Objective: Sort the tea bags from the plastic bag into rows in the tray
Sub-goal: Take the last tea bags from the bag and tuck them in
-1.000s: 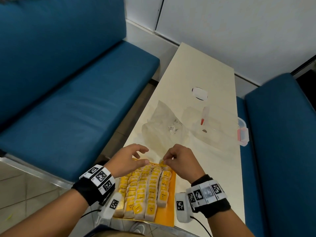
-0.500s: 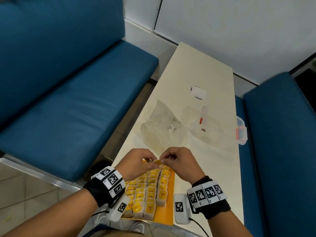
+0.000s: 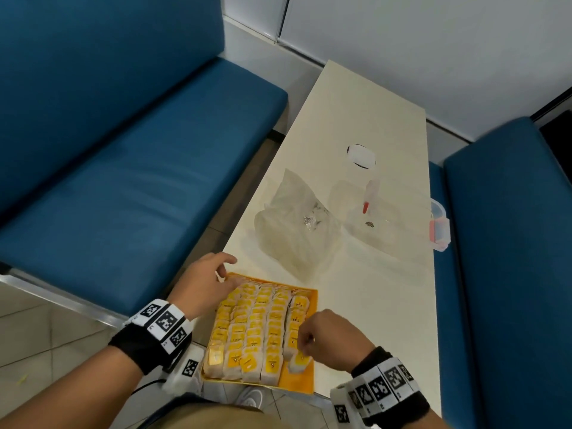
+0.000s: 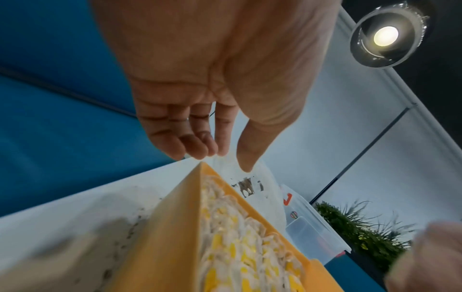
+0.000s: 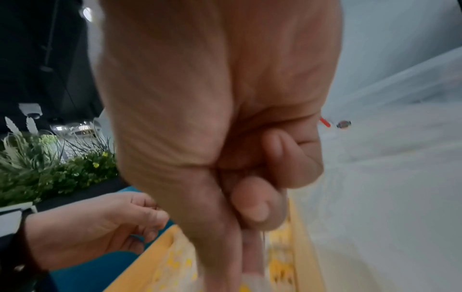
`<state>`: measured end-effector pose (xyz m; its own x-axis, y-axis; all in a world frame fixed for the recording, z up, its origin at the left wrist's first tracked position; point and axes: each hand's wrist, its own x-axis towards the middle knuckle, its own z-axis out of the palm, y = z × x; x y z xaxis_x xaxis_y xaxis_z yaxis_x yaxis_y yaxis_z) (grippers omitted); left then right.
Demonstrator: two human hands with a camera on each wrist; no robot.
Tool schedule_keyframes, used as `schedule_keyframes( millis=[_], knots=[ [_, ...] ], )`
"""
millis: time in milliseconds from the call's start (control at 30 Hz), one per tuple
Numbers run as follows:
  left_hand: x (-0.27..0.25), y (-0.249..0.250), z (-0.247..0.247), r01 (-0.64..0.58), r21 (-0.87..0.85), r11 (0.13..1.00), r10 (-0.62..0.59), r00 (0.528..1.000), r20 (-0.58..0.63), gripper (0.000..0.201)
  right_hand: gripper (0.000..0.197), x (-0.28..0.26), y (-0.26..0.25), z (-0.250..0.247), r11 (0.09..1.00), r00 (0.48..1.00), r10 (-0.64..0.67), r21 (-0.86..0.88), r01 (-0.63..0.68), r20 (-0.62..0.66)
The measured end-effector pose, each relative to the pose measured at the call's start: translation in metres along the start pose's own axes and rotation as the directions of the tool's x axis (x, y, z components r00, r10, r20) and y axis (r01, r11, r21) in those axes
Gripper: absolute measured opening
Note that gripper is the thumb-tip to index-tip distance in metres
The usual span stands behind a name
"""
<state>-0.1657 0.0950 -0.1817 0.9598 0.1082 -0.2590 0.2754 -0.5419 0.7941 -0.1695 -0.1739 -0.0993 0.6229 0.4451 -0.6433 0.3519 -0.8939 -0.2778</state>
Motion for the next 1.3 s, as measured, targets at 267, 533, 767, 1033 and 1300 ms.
schedule_keyframes(
  millis=[267, 533, 767, 1033, 1300],
  knots=[
    [-0.01, -0.019, 0.007, 0.078, 0.016, 0.997, -0.079, 0.993, 0.089, 0.05, 0.012, 0.021, 0.006, 0.028, 0.998, 0.989, 0.069, 0.004, -0.07, 0.128],
    [-0.012, -0.018, 0.005, 0.107, -0.018, 0.994, -0.105, 0.988, 0.112, 0.051, 0.026, 0.032, 0.014, 0.058, 0.98, 0.971, 0.161, -0.091, -0.179, -0.177],
    [-0.025, -0.025, -0.007, 0.179, -0.095, 0.979, -0.159, 0.968, 0.192, 0.054, 0.029, 0.015, 0.017, 0.064, 0.986, 0.861, 0.165, 0.097, -0.134, -0.481],
    [-0.038, -0.017, -0.005, 0.212, -0.158, 0.965, -0.156, 0.939, 0.308, 0.051, 0.039, 0.006, 0.031, 0.078, 0.823, 0.749, 0.467, 0.541, -0.174, -0.47],
    [-0.006, 0.031, 0.05, 0.123, -0.107, 0.987, -0.073, 0.919, 0.388, 0.051, 0.033, -0.021, 0.084, 0.075, 0.716, 0.638, 0.632, 0.646, -0.264, -0.44]
  ],
)
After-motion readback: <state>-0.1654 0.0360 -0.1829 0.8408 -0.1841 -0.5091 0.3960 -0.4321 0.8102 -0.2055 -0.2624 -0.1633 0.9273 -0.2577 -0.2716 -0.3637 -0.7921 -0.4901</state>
